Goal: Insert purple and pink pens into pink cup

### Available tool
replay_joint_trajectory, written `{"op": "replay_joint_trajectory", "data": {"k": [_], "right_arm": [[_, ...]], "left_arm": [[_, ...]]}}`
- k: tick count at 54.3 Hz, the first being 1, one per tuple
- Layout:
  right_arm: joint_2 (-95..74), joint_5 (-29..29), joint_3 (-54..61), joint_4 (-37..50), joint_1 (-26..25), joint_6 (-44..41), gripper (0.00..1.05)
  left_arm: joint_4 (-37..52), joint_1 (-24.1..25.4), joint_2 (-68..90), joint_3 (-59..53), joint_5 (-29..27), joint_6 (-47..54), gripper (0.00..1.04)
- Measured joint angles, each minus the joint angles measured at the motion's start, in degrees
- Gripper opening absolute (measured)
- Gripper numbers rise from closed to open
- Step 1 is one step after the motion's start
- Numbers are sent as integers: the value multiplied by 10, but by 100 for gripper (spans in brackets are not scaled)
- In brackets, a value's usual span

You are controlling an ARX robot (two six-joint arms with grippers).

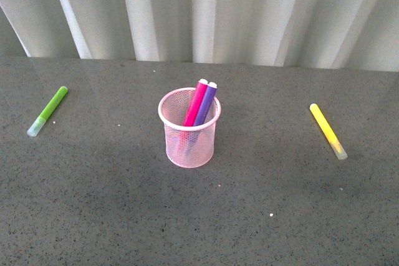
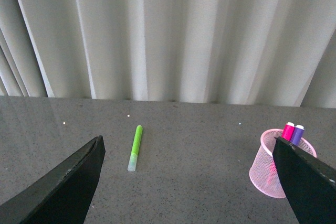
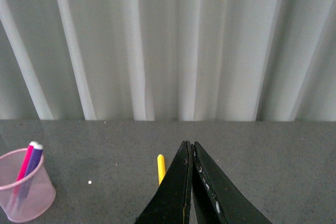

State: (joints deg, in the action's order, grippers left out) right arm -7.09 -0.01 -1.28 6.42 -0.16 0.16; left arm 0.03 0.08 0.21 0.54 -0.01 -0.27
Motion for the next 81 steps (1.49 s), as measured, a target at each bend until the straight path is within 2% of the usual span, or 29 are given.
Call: {"op": "replay_joint_trajectory", "data": {"k": [4,24,28,38,44,54,81], "right_arm": [[49,0,0,-59,0,0,3],[68,0,0,-63,0,0,4],[68,0,0,-63,0,0,19],[68,0,0,-63,0,0,48],[68,0,0,-63,0,0,72],[68,0,0,-63,0,0,99],[68,0,0,-63,0,0,98]], "left_arm": [[0,0,0,0,0,0,98],[0,0,0,0,0,0,98],[0,0,0,0,0,0,98],[0,0,0,0,0,0,98],[0,0,0,0,0,0,98],[0,0,0,0,0,0,98],[0,0,0,0,0,0,98]]}}
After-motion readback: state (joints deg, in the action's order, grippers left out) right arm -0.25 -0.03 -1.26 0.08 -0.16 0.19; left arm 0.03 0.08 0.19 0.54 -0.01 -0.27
